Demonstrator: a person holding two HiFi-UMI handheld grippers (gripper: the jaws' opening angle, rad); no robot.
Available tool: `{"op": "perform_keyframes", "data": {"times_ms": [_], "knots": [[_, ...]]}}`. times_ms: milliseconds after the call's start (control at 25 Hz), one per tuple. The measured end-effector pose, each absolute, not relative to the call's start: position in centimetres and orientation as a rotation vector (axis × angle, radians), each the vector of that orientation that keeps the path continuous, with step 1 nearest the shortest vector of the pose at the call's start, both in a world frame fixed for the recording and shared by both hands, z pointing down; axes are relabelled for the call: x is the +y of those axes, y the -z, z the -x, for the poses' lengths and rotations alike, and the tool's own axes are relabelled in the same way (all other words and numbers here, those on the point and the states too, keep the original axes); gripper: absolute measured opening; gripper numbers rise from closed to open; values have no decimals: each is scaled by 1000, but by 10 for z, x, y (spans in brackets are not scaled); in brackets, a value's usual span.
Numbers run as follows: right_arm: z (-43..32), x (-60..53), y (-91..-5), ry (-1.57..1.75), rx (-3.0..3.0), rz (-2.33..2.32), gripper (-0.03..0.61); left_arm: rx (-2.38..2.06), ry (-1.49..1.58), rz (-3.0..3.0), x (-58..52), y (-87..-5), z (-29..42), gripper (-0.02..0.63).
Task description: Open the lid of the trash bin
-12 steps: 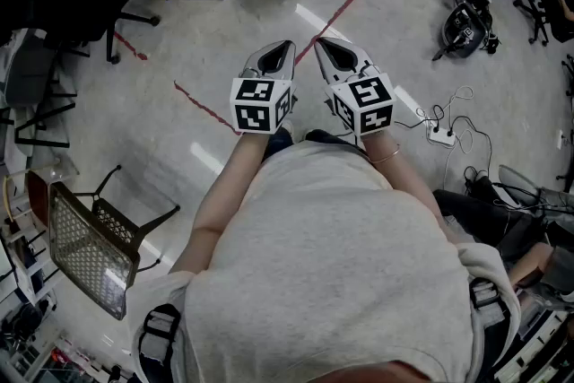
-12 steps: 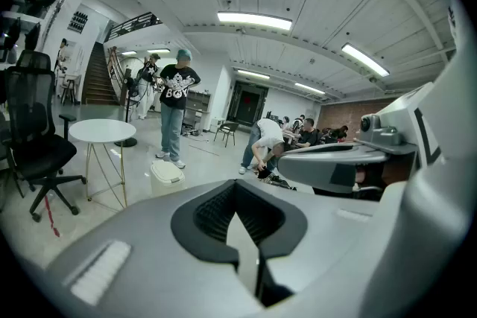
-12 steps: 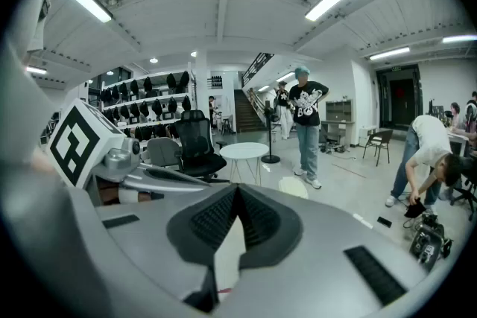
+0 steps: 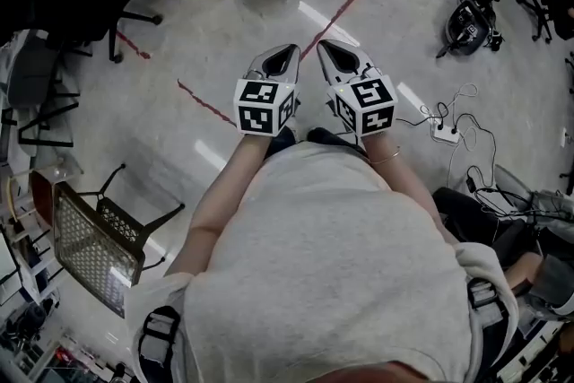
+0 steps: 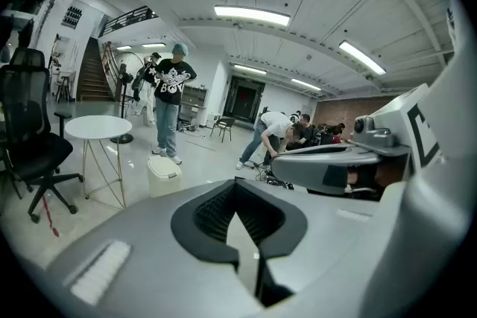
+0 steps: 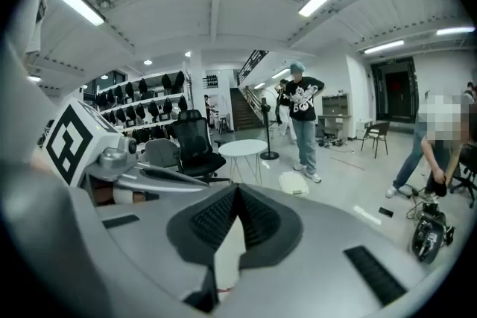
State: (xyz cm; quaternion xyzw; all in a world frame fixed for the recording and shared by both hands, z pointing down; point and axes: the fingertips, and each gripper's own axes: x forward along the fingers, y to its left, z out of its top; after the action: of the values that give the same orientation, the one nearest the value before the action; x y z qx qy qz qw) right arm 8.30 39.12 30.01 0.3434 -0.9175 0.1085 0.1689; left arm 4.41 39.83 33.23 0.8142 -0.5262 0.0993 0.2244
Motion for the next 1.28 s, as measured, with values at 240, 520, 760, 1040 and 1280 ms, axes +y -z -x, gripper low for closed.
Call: {"op": "perform_keyframes", "data": {"times_ms": [240,520,760,1040,1280], "knots": [[-74,397,-300,-364,-2638,-993,8,-1443,-260,-2259,401,-331,-33,5],[-74,407,-297,-358,-2644,-1100,8,-1414,-222,-2283,407,-335,-26,5],[-83,400,-308,-397,-2606,-1141,8,-1387,-228,-2248,404,-347,-27,5],[-68,353,-315,-423,-2626,-1097,8,-1388,-218,-2215,357,-355,-10,5],[-68,262,-311,-413,-2645,-1083,8,-1428,-213,-2219,273,-348,-6,5]]}}
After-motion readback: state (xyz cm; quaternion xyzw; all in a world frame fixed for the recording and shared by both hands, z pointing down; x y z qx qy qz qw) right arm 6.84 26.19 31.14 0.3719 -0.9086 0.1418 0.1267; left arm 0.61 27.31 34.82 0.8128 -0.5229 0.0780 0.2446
